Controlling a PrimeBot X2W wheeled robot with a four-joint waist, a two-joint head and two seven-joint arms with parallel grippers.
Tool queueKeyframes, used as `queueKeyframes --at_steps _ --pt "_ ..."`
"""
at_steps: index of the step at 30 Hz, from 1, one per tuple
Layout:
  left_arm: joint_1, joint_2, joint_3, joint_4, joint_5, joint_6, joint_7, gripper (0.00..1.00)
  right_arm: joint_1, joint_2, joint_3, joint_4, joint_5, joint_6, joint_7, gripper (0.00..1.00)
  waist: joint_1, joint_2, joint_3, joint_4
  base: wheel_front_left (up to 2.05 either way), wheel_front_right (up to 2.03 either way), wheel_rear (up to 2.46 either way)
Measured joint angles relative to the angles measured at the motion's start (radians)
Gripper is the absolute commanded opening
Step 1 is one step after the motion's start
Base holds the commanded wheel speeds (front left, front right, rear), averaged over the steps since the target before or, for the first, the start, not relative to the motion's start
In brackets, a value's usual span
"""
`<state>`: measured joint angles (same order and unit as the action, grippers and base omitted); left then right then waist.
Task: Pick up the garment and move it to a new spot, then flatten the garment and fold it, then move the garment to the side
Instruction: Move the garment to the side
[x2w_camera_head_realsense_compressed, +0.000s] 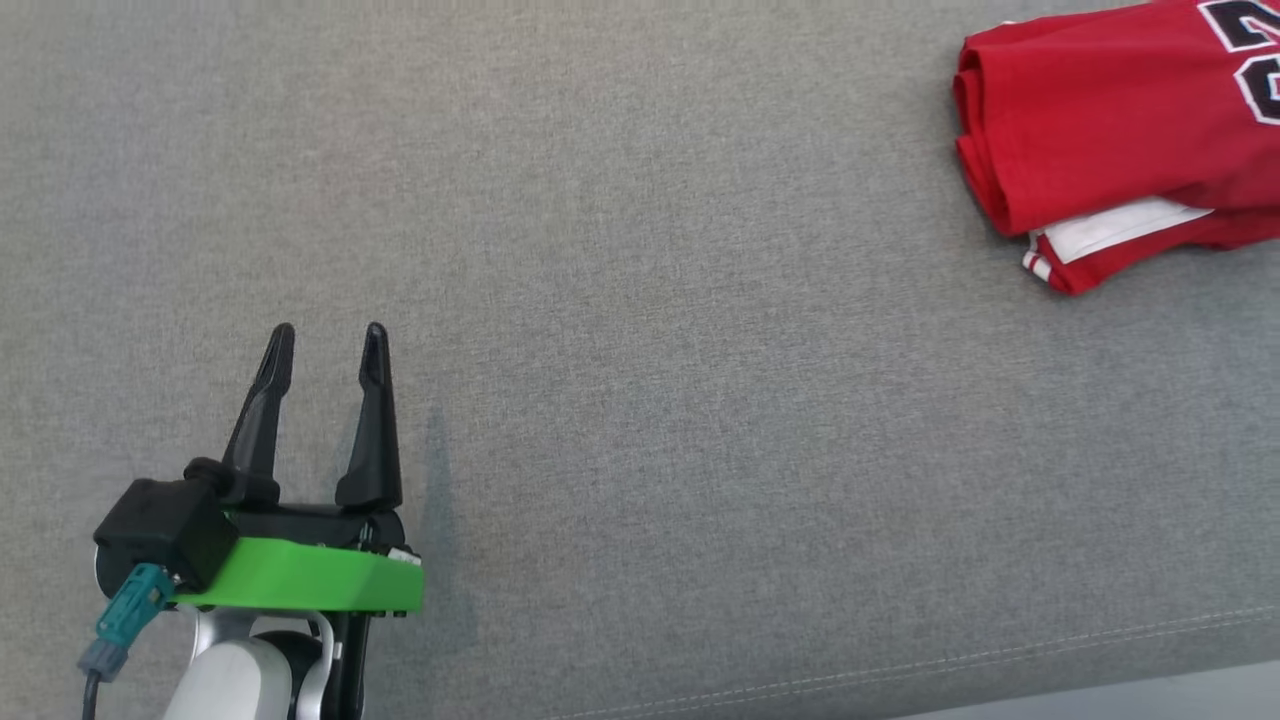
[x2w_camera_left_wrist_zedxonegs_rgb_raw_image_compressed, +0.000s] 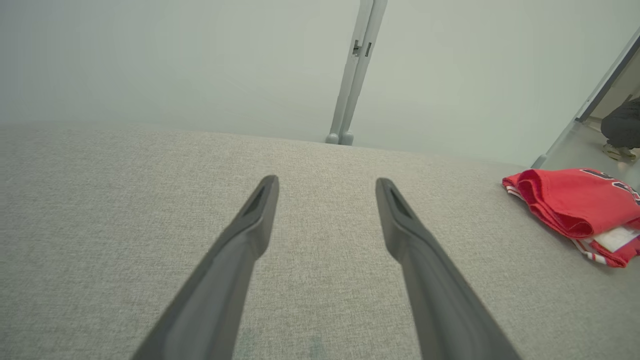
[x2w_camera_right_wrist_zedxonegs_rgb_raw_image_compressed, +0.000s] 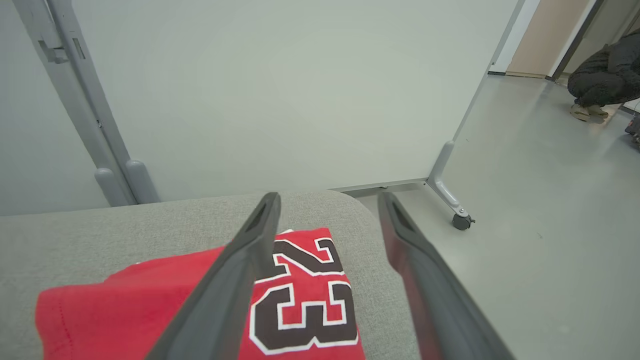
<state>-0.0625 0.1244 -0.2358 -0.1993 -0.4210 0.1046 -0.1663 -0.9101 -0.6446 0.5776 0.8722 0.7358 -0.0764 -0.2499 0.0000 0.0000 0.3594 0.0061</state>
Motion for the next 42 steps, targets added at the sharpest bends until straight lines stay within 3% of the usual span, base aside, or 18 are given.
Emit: queueKeyframes --at_steps 11,17,31,42 --pt "-0.015 -0.049 0.070 0.068 -0.062 0.003 -0.052 1.00 0.008 0.158 0.021 -0.179 -0.059 0.014 -0.002 1.00 0.0000 0.0000 -0.112 -0.045 0.00 0.00 0.00" --pt "-0.012 -0.053 0.094 0.125 -0.070 0.010 -0.056 1.00 0.102 0.210 0.018 -0.244 -0.079 0.012 -0.002 1.00 0.0000 0.0000 -0.176 -0.061 0.00 0.00 0.00" --pt "0.067 -0.054 0.111 0.192 -0.023 0.012 -0.072 1.00 0.389 0.353 -0.016 -0.399 -0.128 -0.039 -0.002 1.00 0.0000 0.0000 -0.298 -0.044 0.00 0.00 0.00" --pt "0.126 -0.057 0.132 0.198 0.012 0.019 -0.076 1.00 0.538 0.387 -0.032 -0.486 -0.205 -0.047 -0.002 1.00 -0.0001 0.0000 -0.330 -0.041 0.00 0.00 0.00"
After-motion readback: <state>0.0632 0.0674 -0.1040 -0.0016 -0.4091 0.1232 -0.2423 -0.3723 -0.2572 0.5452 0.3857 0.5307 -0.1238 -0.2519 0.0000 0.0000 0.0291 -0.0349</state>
